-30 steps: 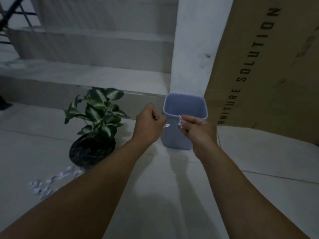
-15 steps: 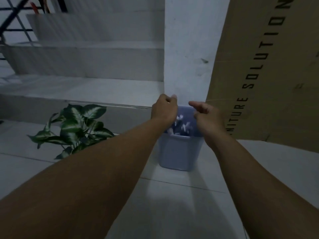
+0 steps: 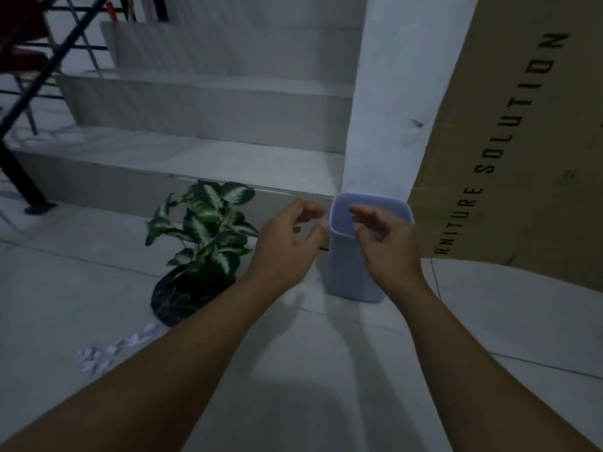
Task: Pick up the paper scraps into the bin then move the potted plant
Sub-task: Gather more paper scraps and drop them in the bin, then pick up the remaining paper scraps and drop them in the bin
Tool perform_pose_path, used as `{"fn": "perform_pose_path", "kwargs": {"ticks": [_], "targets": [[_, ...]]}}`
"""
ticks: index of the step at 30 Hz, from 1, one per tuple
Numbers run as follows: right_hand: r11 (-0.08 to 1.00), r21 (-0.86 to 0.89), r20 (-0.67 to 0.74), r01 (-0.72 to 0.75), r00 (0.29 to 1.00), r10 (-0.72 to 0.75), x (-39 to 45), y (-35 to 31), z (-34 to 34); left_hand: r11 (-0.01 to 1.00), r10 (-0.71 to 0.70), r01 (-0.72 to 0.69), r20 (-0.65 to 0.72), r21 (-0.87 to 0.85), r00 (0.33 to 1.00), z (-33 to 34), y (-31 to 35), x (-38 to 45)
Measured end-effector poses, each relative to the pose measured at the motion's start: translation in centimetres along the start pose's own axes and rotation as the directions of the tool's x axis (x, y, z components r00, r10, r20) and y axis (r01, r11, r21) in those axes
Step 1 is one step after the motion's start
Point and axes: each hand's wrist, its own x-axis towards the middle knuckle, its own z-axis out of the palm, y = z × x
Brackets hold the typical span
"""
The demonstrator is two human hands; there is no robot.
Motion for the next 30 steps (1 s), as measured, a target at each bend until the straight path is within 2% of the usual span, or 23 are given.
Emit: {"fn": "perform_pose_path", "kwargs": {"ticks": [2, 5, 11, 16, 19, 22, 26, 30], "targets": [[1.000, -0.012, 0.016, 0.023, 1.000, -0.023, -0.5, -0.4, 0.8, 0.997, 0.057, -0.056, -0.018, 0.057, 0.998, -1.4, -0.5, -1.3], [1.000, 0.000, 0.043, 0.006, 0.999, -0.006, -2.2, -1.1, 1.9, 0.993, 0.045, -0.044, -0.012, 0.106, 0.999, -4.1, -1.2, -3.9], [0.997, 0.053, 0.220, -0.051, 0.975, 0.038, -8.4, -5.6, 7.9, 0.932, -0.029, -0.037, 0.177, 0.360, 0.984, -14.8, -0.7, -8.1], [0.999, 0.016, 0.348, -0.032, 0.937, 0.025, -11.6, -8.0, 13.4, 0.899, -0.053, -0.042, 0.205, 0.435, 0.977, -21.6, -1.3, -10.6], [0.999, -0.035, 0.448, -0.022, 0.893, 0.035, -13.4, -8.5, 16.0, 0.905, -0.064, -0.011, 0.163, 0.426, 0.985, -23.8, -3.2, -13.2], [0.996, -0.076, 0.496, -0.036, 0.866, 0.069, -15.0, -8.3, 17.8, 0.919, -0.085, 0.053, 0.065, 0.390, 0.994, -24.6, -5.8, -15.4], [0.993, -0.109, 0.561, -0.050, 0.821, 0.103, -16.6, -7.2, 20.4, 0.927, -0.217, 0.235, -0.093, 0.293, 0.972, -25.1, -9.9, -17.5], [0.979, -0.204, 0.603, -0.031, 0.783, 0.151, -17.9, -5.8, 23.9, 0.894, -0.279, 0.305, -0.125, 0.329, 0.952, -26.2, -13.7, -18.5]]}}
